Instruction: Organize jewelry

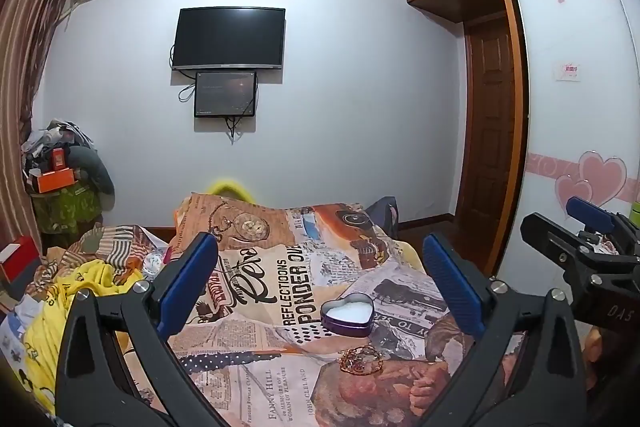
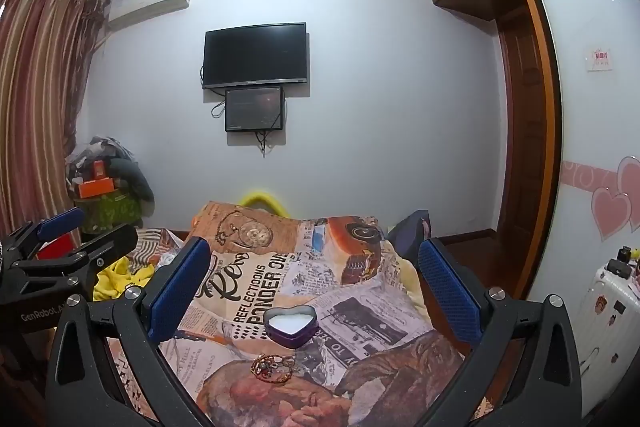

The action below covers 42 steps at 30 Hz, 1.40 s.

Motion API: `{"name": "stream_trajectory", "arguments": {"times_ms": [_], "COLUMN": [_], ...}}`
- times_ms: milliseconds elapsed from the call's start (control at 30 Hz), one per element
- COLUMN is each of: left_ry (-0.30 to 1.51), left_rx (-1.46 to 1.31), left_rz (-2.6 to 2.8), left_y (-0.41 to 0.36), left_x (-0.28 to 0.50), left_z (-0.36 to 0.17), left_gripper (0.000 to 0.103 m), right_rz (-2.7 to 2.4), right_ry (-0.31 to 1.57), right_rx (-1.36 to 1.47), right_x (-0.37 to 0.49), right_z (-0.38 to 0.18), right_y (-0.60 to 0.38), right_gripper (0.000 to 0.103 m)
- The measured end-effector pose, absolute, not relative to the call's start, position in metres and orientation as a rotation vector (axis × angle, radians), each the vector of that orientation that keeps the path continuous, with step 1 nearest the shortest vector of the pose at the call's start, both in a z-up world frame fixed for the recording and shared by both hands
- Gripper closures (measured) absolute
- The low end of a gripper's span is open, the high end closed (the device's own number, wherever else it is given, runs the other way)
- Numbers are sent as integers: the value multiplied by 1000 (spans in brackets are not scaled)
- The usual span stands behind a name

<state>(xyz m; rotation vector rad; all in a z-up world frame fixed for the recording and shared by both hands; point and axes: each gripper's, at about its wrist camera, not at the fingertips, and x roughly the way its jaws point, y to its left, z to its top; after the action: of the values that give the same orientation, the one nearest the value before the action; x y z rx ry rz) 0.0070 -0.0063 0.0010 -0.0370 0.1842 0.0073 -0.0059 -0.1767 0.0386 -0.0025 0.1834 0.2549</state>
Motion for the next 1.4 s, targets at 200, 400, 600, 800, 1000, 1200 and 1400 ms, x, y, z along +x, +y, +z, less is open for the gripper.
{"name": "stream_trajectory", "arguments": {"times_ms": [200,400,600,800,1000,1200,1400], "left_ry": [187,188,189,188,186,190,193], "left_rx": [-31,-23,-19,-21,-20,-18,-21], "left_rz": [12,11,6,8,7,4,0], "left_y": [-7,-8,-9,-8,-11,-12,-8], "left_x": [10,12,12,12,12,14,11], "left_z": [-3,-5,-7,-8,-9,-12,-7], "left_gripper": [0,0,0,0,0,0,0], "right_rz": [252,253,254,254,254,256,259], "right_ry": [186,187,188,188,187,187,187], "right_rx": [1,5,5,4,4,4,-5], "right_x": [-6,-6,-5,-5,-6,-6,-7], "right_z": [39,40,39,39,39,38,38], "right_y": [-177,-179,-179,-179,-179,-178,-176], "right_gripper": [0,0,0,0,0,0,0]}}
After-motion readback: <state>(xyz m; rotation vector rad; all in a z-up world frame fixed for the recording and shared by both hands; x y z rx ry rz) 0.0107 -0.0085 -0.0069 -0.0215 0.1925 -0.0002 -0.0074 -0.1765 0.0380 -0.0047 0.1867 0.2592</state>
